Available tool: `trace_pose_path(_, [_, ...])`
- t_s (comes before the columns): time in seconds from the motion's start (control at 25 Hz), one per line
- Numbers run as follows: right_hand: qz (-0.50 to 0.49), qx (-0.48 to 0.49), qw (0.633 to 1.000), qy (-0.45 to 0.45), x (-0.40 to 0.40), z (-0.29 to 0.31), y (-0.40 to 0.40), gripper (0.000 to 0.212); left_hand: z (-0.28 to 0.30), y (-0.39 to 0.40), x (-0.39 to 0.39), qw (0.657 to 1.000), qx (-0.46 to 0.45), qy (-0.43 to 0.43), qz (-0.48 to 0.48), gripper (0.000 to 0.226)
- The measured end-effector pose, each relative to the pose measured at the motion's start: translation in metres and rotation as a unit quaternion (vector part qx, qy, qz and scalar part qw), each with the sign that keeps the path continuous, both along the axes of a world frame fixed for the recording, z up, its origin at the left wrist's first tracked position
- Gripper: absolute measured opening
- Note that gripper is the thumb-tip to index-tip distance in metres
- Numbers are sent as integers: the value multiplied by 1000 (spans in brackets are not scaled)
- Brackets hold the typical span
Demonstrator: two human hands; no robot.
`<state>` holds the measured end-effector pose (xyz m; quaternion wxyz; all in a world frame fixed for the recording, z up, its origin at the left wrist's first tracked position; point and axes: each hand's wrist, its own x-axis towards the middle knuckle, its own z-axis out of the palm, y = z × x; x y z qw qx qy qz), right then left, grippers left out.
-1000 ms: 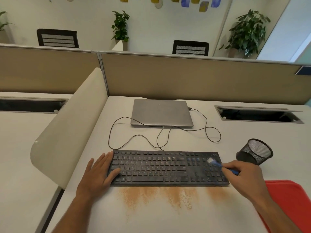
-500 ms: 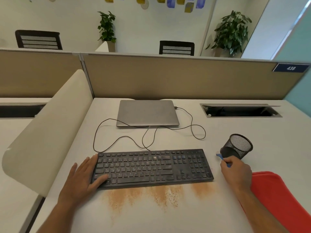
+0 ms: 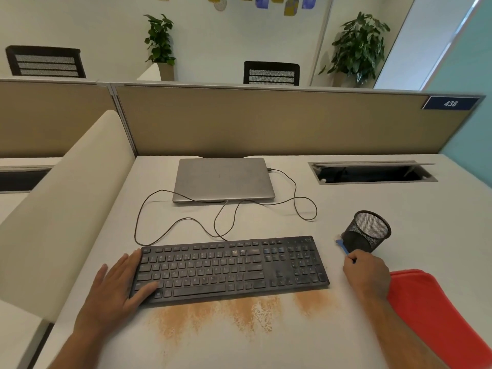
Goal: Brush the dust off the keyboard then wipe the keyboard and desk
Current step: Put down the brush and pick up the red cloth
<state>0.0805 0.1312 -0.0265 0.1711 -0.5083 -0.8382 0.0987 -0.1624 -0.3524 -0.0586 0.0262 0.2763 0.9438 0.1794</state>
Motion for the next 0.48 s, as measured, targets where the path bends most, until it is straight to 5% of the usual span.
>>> trace_pose_path(0.32, [31, 9, 998, -54, 0, -5, 4, 20, 3, 1, 1, 1000, 4, -5, 2, 98])
trace_pose_path(0.48, [32, 35, 997, 53, 15, 4, -3, 7, 3, 0, 2, 1000, 7, -8, -1, 97])
